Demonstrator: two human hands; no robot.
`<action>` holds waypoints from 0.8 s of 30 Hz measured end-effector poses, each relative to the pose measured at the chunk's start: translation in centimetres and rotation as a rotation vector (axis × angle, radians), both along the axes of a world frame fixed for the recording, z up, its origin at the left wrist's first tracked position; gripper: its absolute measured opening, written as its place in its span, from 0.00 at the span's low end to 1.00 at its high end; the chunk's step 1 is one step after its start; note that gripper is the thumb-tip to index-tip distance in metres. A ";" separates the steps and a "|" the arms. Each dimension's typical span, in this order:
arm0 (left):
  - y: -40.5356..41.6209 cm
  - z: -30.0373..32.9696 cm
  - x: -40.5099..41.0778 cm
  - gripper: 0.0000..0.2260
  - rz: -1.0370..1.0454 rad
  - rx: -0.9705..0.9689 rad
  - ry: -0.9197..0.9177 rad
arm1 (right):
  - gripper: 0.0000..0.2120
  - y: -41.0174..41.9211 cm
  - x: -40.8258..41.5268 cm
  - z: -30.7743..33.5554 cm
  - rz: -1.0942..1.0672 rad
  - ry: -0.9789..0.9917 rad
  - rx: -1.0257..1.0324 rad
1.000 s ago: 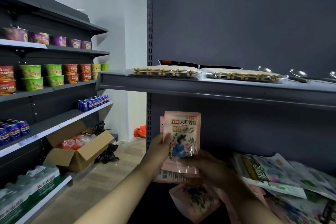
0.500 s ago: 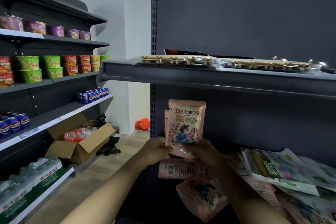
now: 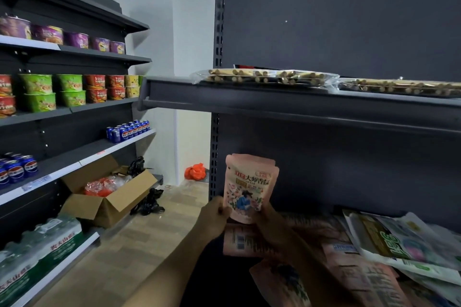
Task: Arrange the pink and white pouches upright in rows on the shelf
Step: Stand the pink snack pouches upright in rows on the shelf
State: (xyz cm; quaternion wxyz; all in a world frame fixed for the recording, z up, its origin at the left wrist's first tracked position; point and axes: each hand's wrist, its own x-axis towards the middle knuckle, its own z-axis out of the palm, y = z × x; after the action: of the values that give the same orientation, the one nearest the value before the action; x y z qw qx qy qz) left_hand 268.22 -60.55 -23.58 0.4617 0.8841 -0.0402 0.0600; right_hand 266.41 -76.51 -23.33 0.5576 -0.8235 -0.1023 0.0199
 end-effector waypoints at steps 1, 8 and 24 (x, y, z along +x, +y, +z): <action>0.0 -0.1 0.3 0.02 0.000 -0.002 0.002 | 0.15 0.0 0.1 -0.1 -0.019 -0.005 -0.039; -0.3 -0.9 0.6 0.10 0.013 0.061 0.044 | 0.24 0.1 0.8 -1.3 -0.134 0.013 -0.267; -1.2 -1.6 -1.2 0.07 0.034 0.098 0.054 | 0.23 -1.5 -1.1 -1.1 -0.118 0.000 -0.245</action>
State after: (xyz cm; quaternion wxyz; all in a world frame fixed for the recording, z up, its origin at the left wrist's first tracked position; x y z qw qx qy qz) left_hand 267.02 -61.77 -25.21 0.4177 0.9075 -0.0157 0.0419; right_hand 265.26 -77.97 -24.40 0.4530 -0.8901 -0.0503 -0.0006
